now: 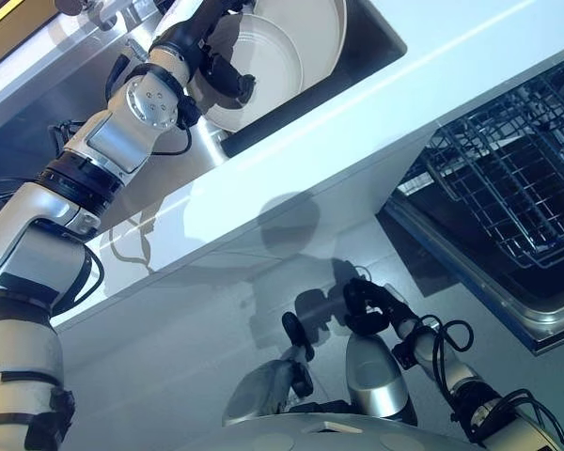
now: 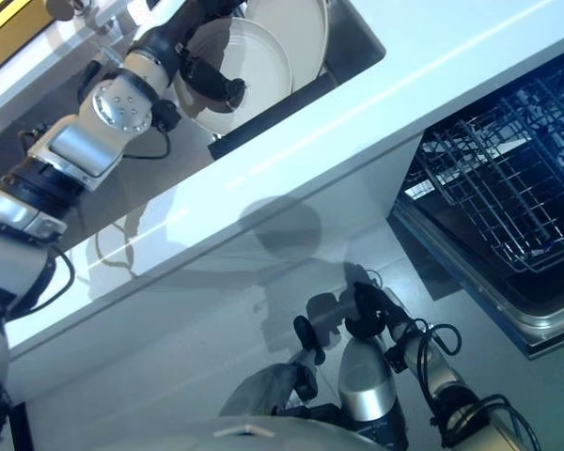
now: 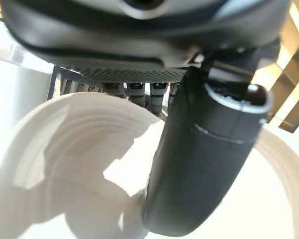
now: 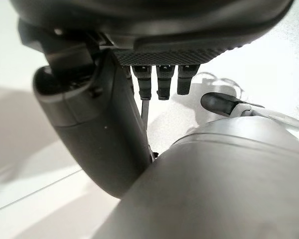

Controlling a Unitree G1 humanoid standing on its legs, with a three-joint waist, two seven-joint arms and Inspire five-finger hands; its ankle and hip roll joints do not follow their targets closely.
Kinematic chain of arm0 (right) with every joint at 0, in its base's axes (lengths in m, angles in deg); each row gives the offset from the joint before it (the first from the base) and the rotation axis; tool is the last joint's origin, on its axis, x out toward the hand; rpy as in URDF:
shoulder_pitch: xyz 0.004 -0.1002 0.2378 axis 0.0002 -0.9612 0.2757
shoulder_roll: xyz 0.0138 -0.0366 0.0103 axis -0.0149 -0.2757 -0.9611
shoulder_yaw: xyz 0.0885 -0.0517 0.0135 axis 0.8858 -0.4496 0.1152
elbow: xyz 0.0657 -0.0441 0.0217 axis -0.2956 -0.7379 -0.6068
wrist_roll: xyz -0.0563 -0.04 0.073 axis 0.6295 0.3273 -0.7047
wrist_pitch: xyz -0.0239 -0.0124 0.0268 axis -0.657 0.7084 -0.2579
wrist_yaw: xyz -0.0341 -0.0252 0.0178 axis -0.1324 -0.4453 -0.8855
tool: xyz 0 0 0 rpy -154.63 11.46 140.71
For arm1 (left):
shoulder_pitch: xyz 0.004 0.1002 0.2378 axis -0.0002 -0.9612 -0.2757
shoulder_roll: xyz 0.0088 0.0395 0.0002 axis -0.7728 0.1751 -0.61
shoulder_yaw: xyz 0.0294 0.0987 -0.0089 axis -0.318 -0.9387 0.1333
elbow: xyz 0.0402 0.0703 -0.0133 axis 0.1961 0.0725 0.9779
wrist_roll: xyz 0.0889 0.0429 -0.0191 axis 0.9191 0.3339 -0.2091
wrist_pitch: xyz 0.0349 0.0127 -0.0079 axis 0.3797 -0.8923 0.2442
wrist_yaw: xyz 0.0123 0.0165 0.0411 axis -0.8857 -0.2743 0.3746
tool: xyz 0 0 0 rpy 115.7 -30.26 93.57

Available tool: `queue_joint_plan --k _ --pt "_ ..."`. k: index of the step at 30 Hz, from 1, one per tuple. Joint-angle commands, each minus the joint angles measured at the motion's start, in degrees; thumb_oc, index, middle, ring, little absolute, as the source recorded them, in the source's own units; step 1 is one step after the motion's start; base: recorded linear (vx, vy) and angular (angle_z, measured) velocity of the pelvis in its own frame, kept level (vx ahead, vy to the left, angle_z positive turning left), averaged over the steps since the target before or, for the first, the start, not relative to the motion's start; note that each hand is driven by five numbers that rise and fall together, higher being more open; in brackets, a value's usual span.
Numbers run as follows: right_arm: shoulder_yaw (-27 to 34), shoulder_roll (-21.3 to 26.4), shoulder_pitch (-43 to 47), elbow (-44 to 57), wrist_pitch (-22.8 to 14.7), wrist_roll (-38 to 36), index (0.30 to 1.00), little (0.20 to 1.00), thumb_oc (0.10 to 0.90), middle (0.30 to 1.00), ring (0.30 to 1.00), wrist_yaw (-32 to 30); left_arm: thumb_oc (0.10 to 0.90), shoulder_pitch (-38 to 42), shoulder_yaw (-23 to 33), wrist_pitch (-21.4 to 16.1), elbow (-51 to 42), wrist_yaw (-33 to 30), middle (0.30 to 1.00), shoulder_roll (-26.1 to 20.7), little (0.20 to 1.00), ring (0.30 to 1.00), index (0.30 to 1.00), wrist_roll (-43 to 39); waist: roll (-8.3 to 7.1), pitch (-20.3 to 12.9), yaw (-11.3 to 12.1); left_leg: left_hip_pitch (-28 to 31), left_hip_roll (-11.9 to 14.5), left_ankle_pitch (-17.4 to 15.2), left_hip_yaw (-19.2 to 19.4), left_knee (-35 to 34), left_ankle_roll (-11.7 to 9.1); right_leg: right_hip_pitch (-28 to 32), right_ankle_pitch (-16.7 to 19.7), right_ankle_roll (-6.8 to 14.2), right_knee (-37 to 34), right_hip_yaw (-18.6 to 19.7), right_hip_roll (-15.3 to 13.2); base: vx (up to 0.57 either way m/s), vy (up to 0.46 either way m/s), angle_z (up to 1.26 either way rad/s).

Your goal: Pick up plates and place into dishwasher.

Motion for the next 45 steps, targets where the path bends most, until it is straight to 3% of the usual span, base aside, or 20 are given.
queue_joint_plan --k 1,7,8,10,11,31,41,45 --pt "-3.17 1.22 -4.60 -0.11 0.17 2.84 0.900 0.900 0.800 0.900 0.900 1.31 0.800 6.29 -0.13 1.68 5.05 1.43 0.900 -3.12 0.900 0.900 0.900 3.18 -0.70 -2.21 -1.55 -1.01 -2.94 -2.36 1.46 1.09 0.88 -4.00 -5.01 2.95 6.85 1.50 0.18 0.00 0.000 0.00" --pt "-2.75 1.41 -4.89 0.58 0.72 2.98 0.900 0.900 0.800 0.900 0.900 1.42 0.800 5.67 0.02 3.32 7.30 5.04 0.900 -3.16 0.900 0.900 0.900 3.77 -0.37 -2.30 -1.67 -0.93 -3.05 -2.17 1.42 1.05 0.78 -3.66 -4.85 2.99 6.50 1.27 0.13 0.00 0.000 0.00" --pt "-2.45 1.44 -5.04 0.35 0.50 3.22 0.900 0.900 0.800 0.900 0.900 1.45 0.443 5.30 0.20 2.33 7.86 5.50 0.594 -3.55 0.543 0.594 0.594 3.43 -0.25 -2.41 -1.64 -0.84 -3.05 -2.16 1.39 1.11 0.78 -3.39 -4.85 3.01 6.35 1.06 0.05 0.00 0.000 0.00" --pt "-2.31 1.51 -5.34 0.70 0.69 3.44 0.900 0.900 0.800 0.900 0.900 1.54 0.174 5.27 0.31 2.00 7.84 5.62 0.364 -3.90 0.274 0.364 0.364 2.85 -0.23 -2.56 -1.64 -0.76 -3.06 -2.14 1.34 1.12 0.72 -3.19 -4.82 3.00 6.24 0.93 0.07 0.00 0.000 0.00" --pt "-2.23 1.44 -5.51 0.64 0.68 3.67 0.900 0.900 0.800 0.900 0.900 1.53 0.100 5.15 0.41 1.96 7.81 5.60 0.300 -4.01 0.200 0.300 0.300 2.39 -0.21 -2.76 -1.61 -0.67 -3.05 -2.10 1.30 1.09 0.69 -3.01 -4.81 3.00 6.14 0.85 0.08 0.00 0.000 0.00" --pt "-1.27 -1.85 -8.77 -1.68 1.63 5.21 0.900 0.900 0.800 0.900 0.900 0.65 0.100 2.33 3.61 0.59 4.34 6.44 0.300 -5.63 0.200 0.300 0.300 0.07 -1.09 -9.91 0.50 2.83 -2.73 -3.22 0.06 1.30 0.65 2.38 -5.61 3.06 4.45 -1.71 0.50 0.01 -0.019 0.05" --pt "-0.84 -2.96 -10.15 -3.15 1.54 6.53 0.900 0.900 0.800 0.900 0.900 0.23 0.100 0.16 5.37 -1.52 2.82 6.55 0.300 -5.60 0.200 0.300 0.300 -1.30 -1.46 -13.20 1.10 4.58 -2.57 -4.05 -0.12 1.69 0.73 4.67 -6.05 3.19 3.96 -2.10 0.63 0.00 0.000 0.01" --pt "-0.77 -3.62 -10.59 -4.16 1.05 6.02 0.900 0.900 0.800 0.900 0.900 -0.12 0.100 -0.37 6.47 -4.18 1.86 6.51 0.300 -5.53 0.200 0.300 0.300 -4.65 -2.00 -15.14 1.55 5.56 -2.24 -4.52 -0.06 1.89 0.73 5.94 -6.30 3.29 3.68 -2.29 0.73 0.02 0.000 0.03"
